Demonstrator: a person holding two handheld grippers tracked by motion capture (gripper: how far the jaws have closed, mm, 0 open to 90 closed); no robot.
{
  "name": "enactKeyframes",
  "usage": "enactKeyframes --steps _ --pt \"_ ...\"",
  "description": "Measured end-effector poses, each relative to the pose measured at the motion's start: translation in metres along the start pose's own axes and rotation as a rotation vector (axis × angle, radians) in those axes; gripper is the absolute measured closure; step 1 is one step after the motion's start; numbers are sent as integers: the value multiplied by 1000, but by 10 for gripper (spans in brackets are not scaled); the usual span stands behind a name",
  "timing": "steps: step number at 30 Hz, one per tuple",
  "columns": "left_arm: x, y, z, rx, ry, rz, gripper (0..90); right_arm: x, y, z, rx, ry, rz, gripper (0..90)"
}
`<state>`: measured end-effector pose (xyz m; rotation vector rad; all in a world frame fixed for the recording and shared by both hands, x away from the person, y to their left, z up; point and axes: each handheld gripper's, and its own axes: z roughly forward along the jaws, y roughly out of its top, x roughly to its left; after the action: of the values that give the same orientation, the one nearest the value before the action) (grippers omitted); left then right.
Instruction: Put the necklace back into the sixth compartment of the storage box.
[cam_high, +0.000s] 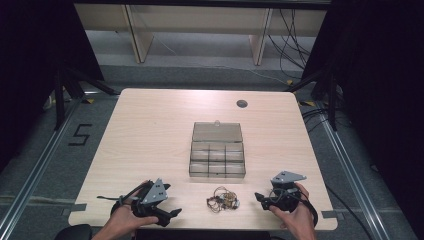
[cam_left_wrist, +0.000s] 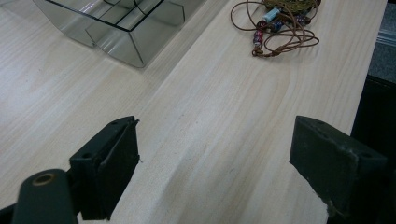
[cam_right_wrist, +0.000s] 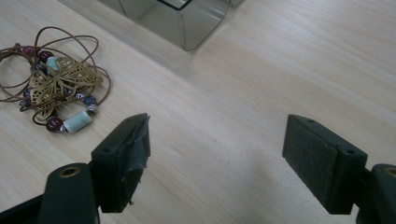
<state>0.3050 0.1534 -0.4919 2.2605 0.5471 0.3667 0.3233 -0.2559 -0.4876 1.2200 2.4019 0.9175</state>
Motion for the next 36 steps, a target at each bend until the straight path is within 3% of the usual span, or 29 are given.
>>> enactKeyframes --steps 2,3,10,12,14,16,18,19,22,23,25,31,33,35,36 --pt "-1 0 0 2 -1 -17 151 5 2 -3 14 -14 22 250" --pt "-1 0 0 2 -1 -16 152 5 3 -2 12 -17 -3 254" --pt "0 0 0 -2 1 -6 151 17 9 -4 42 -5 -26 264" --pt "-1 0 1 -2 0 -22 151 21 10 -3 43 -5 -49 264" --pt "0 0 0 -1 -5 -6 151 26 12 -3 50 8 -51 258" --pt "-1 0 1 -5 -5 -27 152 31 15 -4 57 17 -41 243" --pt "-1 0 0 1 0 -16 151 36 16 -2 37 21 -69 236" --pt "-1 0 0 0 1 -17 151 41 19 -4 70 40 -68 231" --pt "-1 0 0 1 0 -22 151 51 23 -2 59 55 -86 219" --pt "0 0 0 0 1 -1 151 54 24 -1 63 63 -96 217" --pt "-1 0 0 -4 -4 -27 151 59 26 1 65 69 -125 215" --pt "-1 -1 1 2 1 -22 151 73 33 11 90 96 -172 212" --pt "-1 -1 1 2 1 -23 151 76 35 17 85 103 -217 216" --pt "0 -1 0 5 0 -24 152 82 37 20 109 107 -208 228" --pt "0 -1 0 5 0 -24 151 85 38 23 114 115 -234 237"
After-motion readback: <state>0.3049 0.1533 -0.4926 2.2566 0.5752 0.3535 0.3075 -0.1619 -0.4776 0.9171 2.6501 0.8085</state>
